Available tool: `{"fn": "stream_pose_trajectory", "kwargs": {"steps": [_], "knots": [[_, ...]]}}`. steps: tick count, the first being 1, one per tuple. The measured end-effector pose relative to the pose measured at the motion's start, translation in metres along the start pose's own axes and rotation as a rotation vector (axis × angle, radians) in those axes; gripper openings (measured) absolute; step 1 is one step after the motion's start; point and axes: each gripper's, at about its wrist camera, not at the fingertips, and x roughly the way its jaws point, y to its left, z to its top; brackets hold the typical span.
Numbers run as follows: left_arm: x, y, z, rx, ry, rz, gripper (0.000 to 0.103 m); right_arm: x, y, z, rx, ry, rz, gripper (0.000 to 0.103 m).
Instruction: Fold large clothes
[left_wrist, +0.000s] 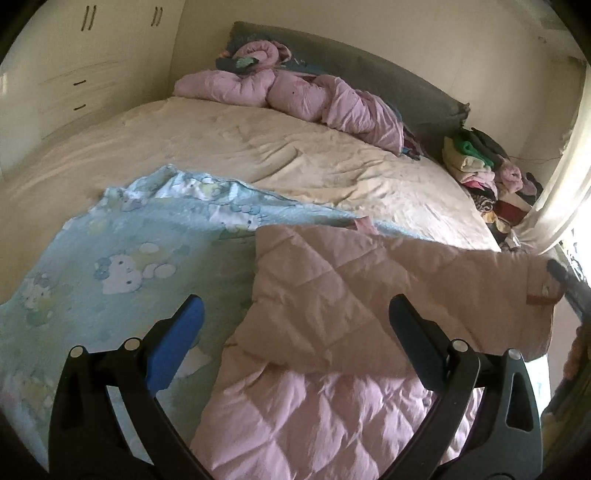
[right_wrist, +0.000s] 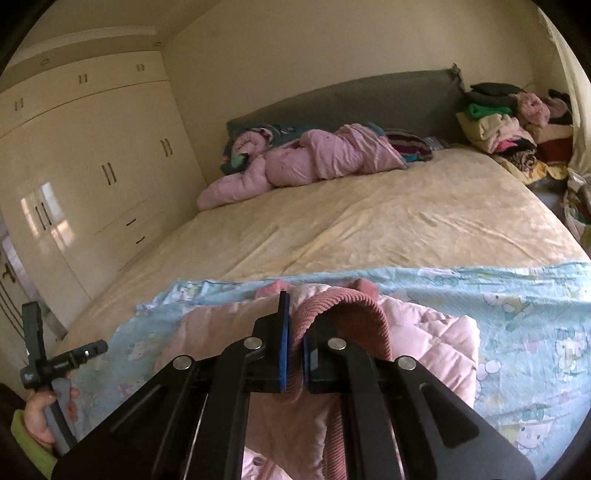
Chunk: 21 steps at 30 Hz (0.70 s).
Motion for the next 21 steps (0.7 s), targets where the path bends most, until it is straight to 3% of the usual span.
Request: {"fn": "stream_pose_trajectory", "kwargs": {"steps": [9, 14, 21], "knots": [[0.038, -0.008, 0.007, -0.003, 0.041, -0.046, 0.093, 0.017, -0.022, -0.011, 0.009, 0.025, -0.084, 0.005], [0.058, -0.023, -0.005, 0.086, 0.068, -0.033, 0.093, 0.025, -0.030, -0.018, 0.025, 0.046, -0.105, 0.005], [0.088, -0.034, -0.022, 0.127, 0.145, -0.044, 0.093, 0.034, -0.039, -0.028, 0.041, 0.085, -0.127, 0.005]]}}
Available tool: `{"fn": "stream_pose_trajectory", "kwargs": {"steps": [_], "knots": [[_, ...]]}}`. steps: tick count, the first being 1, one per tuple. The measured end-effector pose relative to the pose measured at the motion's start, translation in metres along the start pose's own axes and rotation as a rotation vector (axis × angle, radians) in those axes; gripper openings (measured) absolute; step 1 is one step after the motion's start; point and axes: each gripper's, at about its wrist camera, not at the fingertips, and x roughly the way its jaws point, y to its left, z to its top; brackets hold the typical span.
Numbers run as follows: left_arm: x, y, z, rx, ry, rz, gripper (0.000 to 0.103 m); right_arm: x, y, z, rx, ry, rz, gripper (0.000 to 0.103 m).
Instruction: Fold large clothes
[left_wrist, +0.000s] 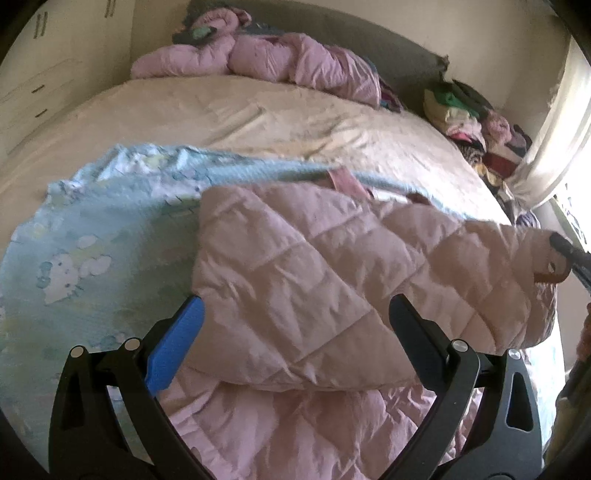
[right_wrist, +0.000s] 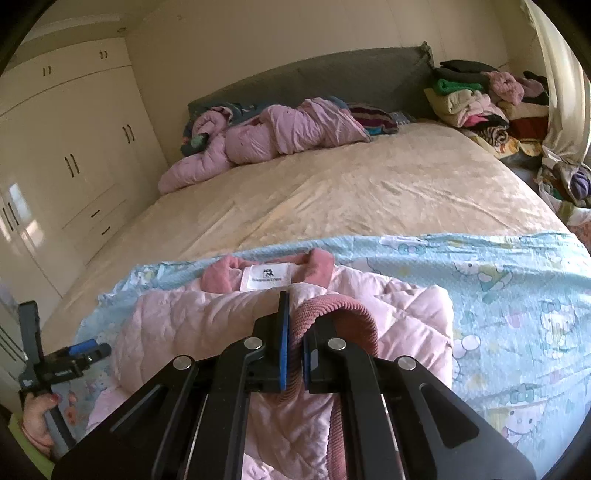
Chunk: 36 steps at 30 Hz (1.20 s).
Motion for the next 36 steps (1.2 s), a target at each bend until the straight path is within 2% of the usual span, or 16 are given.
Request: {"fn": "stream_pose_trajectory", "kwargs": {"steps": [6, 9, 19, 20, 21, 24, 28, 30, 34, 36], "knots": [[0.034, -0.003, -0.015, 0.030, 0.121, 0.022, 0.093, 0.005, -0.002, -0.004, -0.002, 0.015, -0.015, 0.005], [0.043, 0.001, -0.021, 0.024, 0.148, 0.021, 0.093, 0.009, -0.001, -0.007, -0.006, 0.026, -0.018, 0.005], [0.055, 0.008, -0.029, 0.013, 0.165, 0.017, 0.094, 0.018, -0.007, -0.017, 0.046, 0.065, -0.024, 0.009], [0.056, 0.008, -0.030, 0.011, 0.165, 0.017, 0.094, 0.017, -0.008, -0.018, 0.051, 0.065, -0.022, 0.013], [0.056, 0.009, -0.030, 0.012, 0.164, 0.019, 0.094, 0.016, -0.008, -0.019, 0.056, 0.067, -0.023, 0.021], [0.056, 0.009, -0.031, 0.009, 0.161, 0.021, 0.094, 0.010, -0.011, -0.021, 0.076, 0.064, -0.035, 0.037], [0.056, 0.010, -0.032, 0.007, 0.154, 0.019, 0.094, -0.008, -0.016, -0.020, 0.097, 0.006, -0.066, 0.048], [0.057, 0.010, -0.032, 0.007, 0.152, 0.019, 0.094, -0.017, -0.018, -0.020, 0.128, -0.025, -0.078, 0.060], [0.056, 0.010, -0.033, 0.009, 0.144, 0.024, 0.094, -0.018, -0.008, -0.022, 0.133, -0.020, -0.055, 0.062], [0.056, 0.010, -0.033, 0.008, 0.146, 0.023, 0.094, -0.013, 0.006, -0.024, 0.090, -0.012, -0.050, 0.067]]}}
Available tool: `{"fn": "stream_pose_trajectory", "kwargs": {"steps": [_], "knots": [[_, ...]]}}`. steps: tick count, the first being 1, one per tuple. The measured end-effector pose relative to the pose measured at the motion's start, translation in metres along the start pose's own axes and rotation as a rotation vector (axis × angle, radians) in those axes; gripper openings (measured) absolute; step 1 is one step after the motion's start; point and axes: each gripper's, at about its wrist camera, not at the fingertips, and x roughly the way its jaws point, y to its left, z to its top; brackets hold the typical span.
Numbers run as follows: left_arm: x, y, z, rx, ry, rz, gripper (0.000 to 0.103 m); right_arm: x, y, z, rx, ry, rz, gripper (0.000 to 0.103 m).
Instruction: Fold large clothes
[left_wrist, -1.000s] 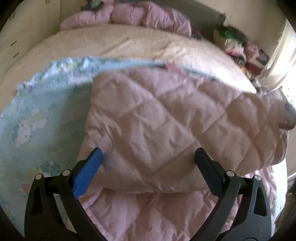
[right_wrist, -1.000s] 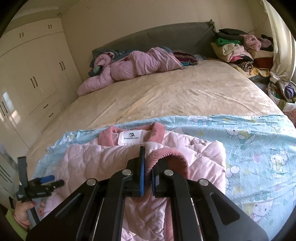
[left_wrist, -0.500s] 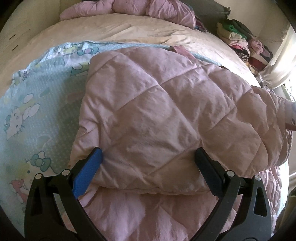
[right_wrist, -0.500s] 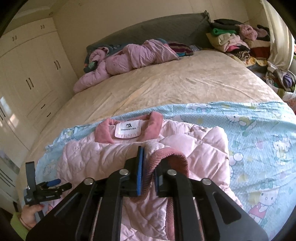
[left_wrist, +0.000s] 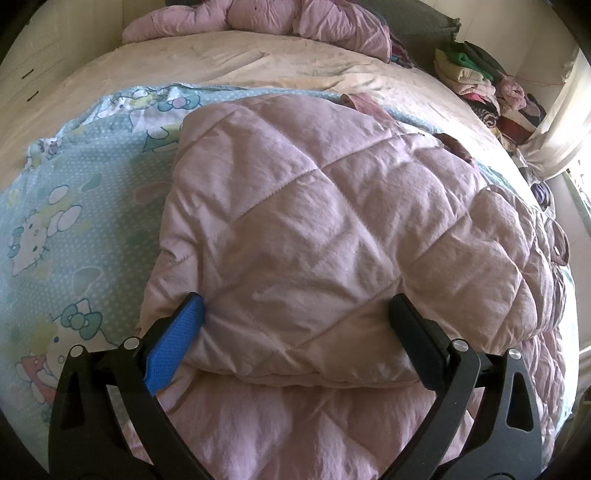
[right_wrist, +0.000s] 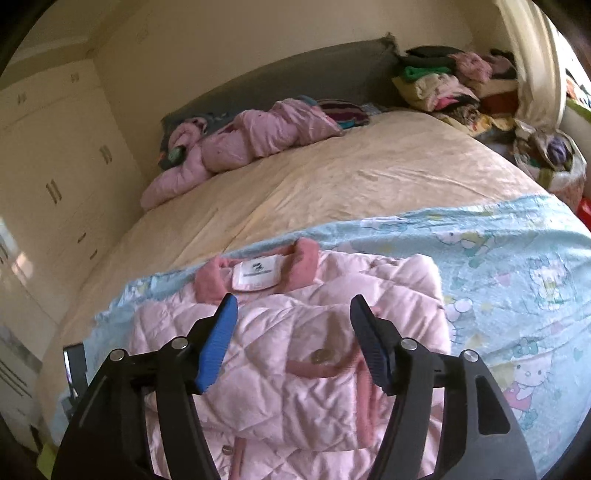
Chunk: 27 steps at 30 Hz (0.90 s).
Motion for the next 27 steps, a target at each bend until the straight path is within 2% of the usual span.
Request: {"fn": "stream_pose_trajectory", "kwargs": {"steps": [3, 6, 11, 22, 27], "knots": [[0.000, 0.000, 0.000, 0.001, -0.001, -0.001, 0.094, 0.013, 0.022, -0.006, -0.041, 0.034, 0.012, 0.075], [0.000, 0.000, -0.002, 0.001, -0.006, -0.006, 0.094, 0.034, 0.040, -0.011, -0.081, 0.088, -0.011, 0.076], [0.000, 0.002, -0.003, 0.002, -0.009, -0.010, 0.094, 0.084, 0.062, -0.030, -0.154, 0.229, -0.055, 0.076], [-0.001, 0.005, -0.003, 0.002, -0.018, -0.023, 0.094, 0.134, 0.068, -0.056, -0.227, 0.368, -0.139, 0.081], [-0.001, 0.004, -0.002, 0.005, -0.014, -0.023, 0.094, 0.153, 0.064, -0.062, -0.247, 0.416, -0.145, 0.084]]}}
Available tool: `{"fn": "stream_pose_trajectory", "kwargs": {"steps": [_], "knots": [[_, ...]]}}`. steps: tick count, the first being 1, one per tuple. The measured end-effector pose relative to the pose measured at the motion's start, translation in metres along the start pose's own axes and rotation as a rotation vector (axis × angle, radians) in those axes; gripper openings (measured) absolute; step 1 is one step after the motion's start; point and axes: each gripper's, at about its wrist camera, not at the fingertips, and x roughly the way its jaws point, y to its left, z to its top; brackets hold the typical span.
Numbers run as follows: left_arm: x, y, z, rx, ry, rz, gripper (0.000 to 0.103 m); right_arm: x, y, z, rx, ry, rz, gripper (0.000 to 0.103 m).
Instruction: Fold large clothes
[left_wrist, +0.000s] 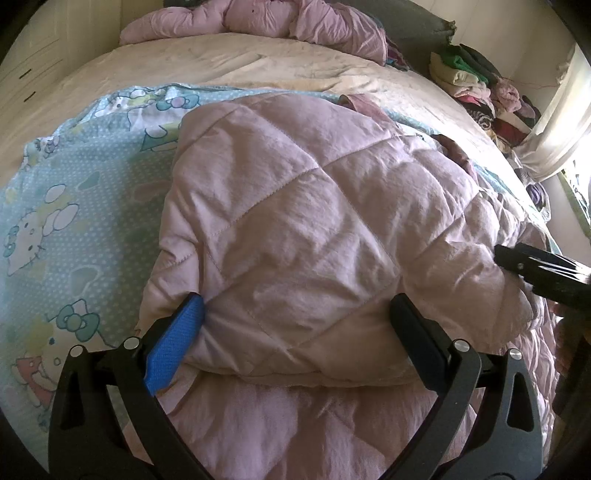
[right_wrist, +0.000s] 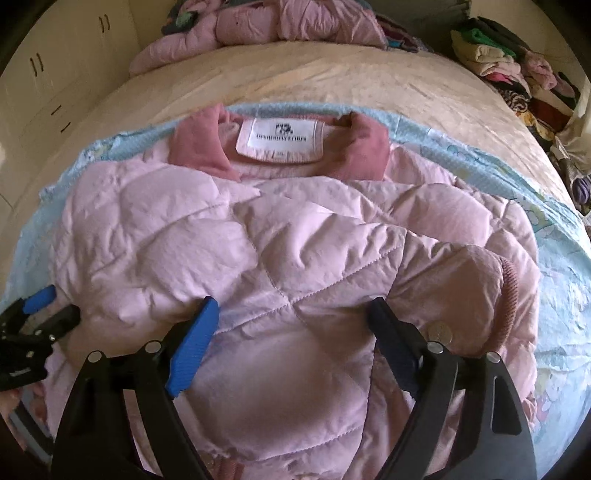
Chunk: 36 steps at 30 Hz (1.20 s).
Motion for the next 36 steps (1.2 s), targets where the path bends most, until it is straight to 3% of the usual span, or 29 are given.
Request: {"fn": "stream_pose_trajectory", "kwargs": {"steps": [9, 16, 18, 23, 36], "knots": [[-0.003, 0.000, 0.003, -0.016, 0.005, -0.002, 0.094, 0.003, -0.003, -0.007, 0.019, -0.020, 0.006, 0.086], [-0.012, -0.003, -0.001, -0.023, 0.000, 0.022, 0.094, -0.047, -0.011, -0.017, 0.086, -0.126, 0.117, 0.086], [-0.014, -0.004, -0.003, -0.025, 0.000, 0.025, 0.094, -0.060, -0.011, -0.022, 0.087, -0.145, 0.142, 0.091], [-0.022, -0.008, -0.004, -0.023, 0.008, 0.031, 0.094, -0.082, -0.011, -0.031, 0.097, -0.178, 0.160, 0.097], [-0.054, -0.030, -0.013, 0.014, -0.013, 0.012, 0.094, -0.125, -0.023, -0.052, 0.143, -0.242, 0.195, 0.099]]}}
